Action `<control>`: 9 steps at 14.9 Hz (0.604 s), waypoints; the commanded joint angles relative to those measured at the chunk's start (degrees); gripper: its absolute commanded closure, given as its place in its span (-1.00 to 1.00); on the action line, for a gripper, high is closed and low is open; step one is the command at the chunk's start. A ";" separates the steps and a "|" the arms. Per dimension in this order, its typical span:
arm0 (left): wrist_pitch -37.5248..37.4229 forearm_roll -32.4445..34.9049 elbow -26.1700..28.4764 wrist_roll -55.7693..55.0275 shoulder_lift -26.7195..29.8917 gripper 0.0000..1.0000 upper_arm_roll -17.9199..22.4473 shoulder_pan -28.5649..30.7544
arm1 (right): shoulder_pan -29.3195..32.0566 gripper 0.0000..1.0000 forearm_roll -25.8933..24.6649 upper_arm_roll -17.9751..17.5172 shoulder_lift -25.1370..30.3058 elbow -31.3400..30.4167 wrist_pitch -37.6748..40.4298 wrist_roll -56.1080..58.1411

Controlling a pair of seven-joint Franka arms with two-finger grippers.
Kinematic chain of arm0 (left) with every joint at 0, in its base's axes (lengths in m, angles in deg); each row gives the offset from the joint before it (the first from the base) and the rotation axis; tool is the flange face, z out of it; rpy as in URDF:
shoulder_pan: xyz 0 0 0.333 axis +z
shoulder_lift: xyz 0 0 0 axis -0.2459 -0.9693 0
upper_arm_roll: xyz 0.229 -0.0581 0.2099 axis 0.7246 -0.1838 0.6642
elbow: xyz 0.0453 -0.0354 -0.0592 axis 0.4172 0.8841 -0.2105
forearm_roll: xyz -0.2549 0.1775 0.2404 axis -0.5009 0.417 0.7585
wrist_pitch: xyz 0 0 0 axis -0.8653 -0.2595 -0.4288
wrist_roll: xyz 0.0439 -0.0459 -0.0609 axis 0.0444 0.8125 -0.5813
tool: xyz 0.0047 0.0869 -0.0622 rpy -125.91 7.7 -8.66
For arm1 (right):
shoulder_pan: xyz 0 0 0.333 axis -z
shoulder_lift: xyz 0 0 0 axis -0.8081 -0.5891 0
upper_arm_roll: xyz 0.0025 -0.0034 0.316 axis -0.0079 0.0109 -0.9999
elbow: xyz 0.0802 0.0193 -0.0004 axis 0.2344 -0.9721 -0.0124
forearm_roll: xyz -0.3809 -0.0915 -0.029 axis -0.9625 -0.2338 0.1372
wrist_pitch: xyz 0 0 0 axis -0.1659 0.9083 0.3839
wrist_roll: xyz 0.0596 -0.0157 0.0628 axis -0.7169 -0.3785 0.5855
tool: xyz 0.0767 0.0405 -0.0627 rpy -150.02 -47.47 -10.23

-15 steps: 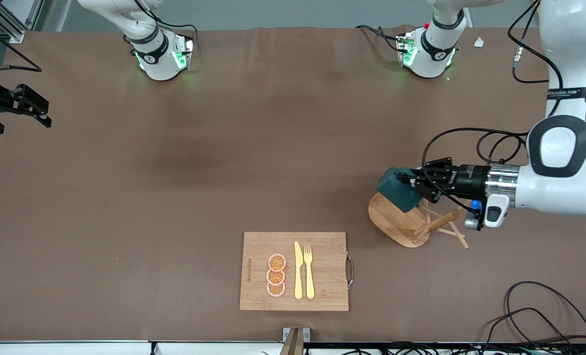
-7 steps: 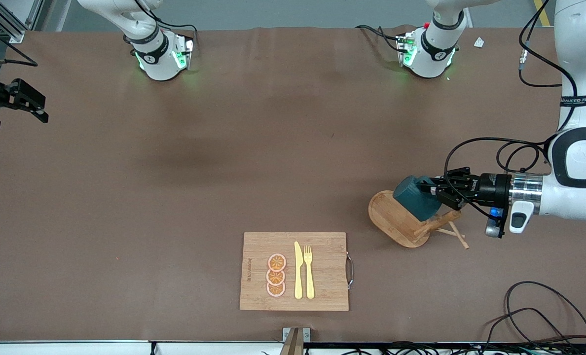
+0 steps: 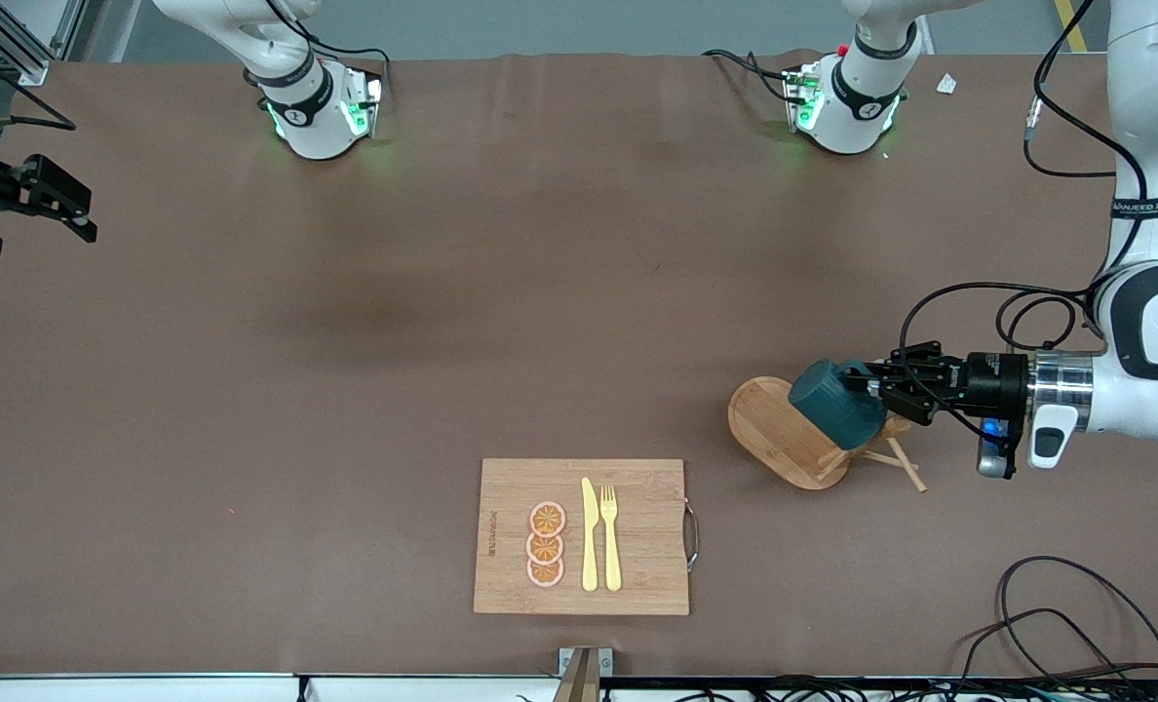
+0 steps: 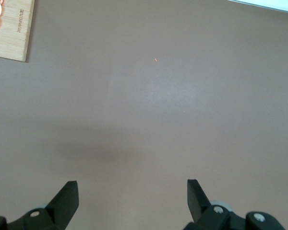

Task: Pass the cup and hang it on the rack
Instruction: 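Lower the mug handle onto a rack peg with the left gripper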

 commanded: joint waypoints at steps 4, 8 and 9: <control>-0.78 -2.65 -0.44 2.27 -1.69 0.50 -0.34 1.22 | -0.25 -1.00 -0.77 0.22 0.29 0.25 0.54 0.32; -0.69 -3.45 -0.53 1.21 -1.69 -0.18 -0.34 0.96 | -0.25 -1.00 -0.77 0.22 0.20 0.25 0.54 0.41; -0.69 -3.45 -0.79 0.95 -1.61 -0.36 -0.34 0.87 | -0.25 -1.00 -0.77 0.22 0.29 0.25 0.54 0.41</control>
